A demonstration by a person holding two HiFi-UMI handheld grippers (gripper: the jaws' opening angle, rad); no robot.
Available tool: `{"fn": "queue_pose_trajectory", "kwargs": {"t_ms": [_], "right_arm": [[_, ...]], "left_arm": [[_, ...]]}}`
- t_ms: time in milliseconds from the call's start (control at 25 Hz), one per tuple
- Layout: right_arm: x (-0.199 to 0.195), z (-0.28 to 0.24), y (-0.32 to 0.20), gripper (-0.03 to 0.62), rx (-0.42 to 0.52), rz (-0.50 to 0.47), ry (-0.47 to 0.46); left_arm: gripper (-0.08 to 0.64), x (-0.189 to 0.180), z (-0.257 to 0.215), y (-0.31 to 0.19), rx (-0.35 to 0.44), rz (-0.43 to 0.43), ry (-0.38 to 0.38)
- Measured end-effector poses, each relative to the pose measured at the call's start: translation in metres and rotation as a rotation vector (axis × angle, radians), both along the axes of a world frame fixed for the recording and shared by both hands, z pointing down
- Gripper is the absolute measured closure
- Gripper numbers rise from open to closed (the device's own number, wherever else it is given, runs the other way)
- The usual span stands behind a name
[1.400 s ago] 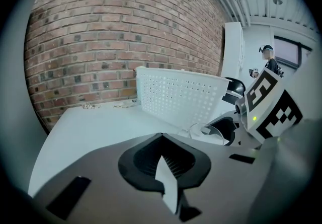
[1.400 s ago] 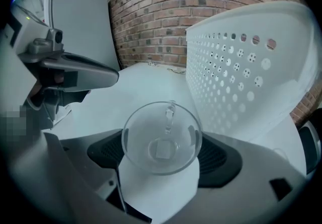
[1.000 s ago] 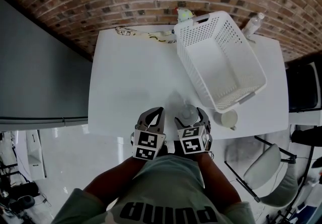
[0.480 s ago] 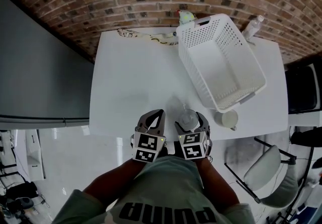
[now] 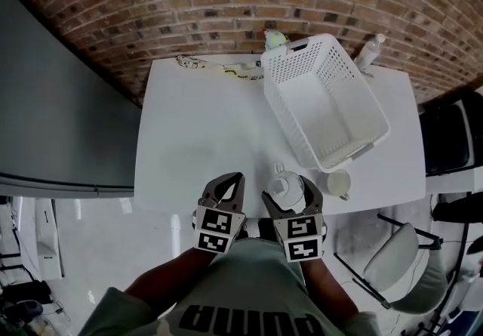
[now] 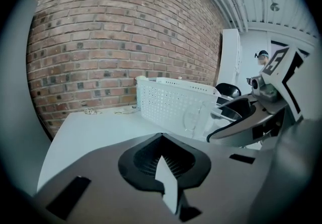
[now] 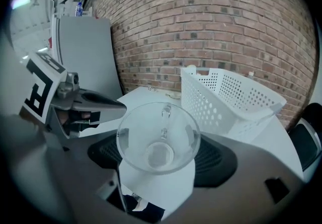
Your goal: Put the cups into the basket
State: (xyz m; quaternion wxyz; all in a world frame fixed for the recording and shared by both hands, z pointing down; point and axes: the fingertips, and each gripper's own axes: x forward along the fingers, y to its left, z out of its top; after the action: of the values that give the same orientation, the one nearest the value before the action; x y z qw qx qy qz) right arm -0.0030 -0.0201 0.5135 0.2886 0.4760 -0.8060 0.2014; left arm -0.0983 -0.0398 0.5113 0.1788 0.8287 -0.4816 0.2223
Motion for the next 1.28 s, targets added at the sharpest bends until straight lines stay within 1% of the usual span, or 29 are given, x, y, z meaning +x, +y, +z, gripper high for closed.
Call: {"fn": "queue_pose_trajectory", "kwargs": {"t_ms": [200, 440, 560, 720, 1040, 1280], "right_arm": [[0.005, -0.04, -0.002, 0.196, 0.037, 0.008, -0.021], [0.006, -0.083, -0.012, 0.196, 0.084, -0.008, -0.039], [0.011, -0.097, -0.021, 0.196, 0.106, -0.022, -0.027], [0.017, -0.115, -0.035, 0.196, 0.128, -0.039, -0.028], [0.034, -0.134, -0.072, 0.196, 0.147, -0.057, -0.034], [0.053, -0.136, -0.109, 0.196, 0.149, -0.053, -0.024]], "left_arm": [[0.557, 0.008, -0.029, -0.006, 0.032, 0.007, 0.023], [0.557, 0.021, -0.066, -0.018, 0.087, 0.022, 0.05], [0.557, 0.024, -0.079, -0.029, 0.118, 0.021, 0.046], [0.557, 0.028, -0.091, -0.043, 0.133, 0.015, 0.044], [0.557, 0.053, -0.117, -0.078, 0.169, 0.02, 0.061], [0.557, 0.069, -0.126, -0.11, 0.182, 0.019, 0.059]]}}
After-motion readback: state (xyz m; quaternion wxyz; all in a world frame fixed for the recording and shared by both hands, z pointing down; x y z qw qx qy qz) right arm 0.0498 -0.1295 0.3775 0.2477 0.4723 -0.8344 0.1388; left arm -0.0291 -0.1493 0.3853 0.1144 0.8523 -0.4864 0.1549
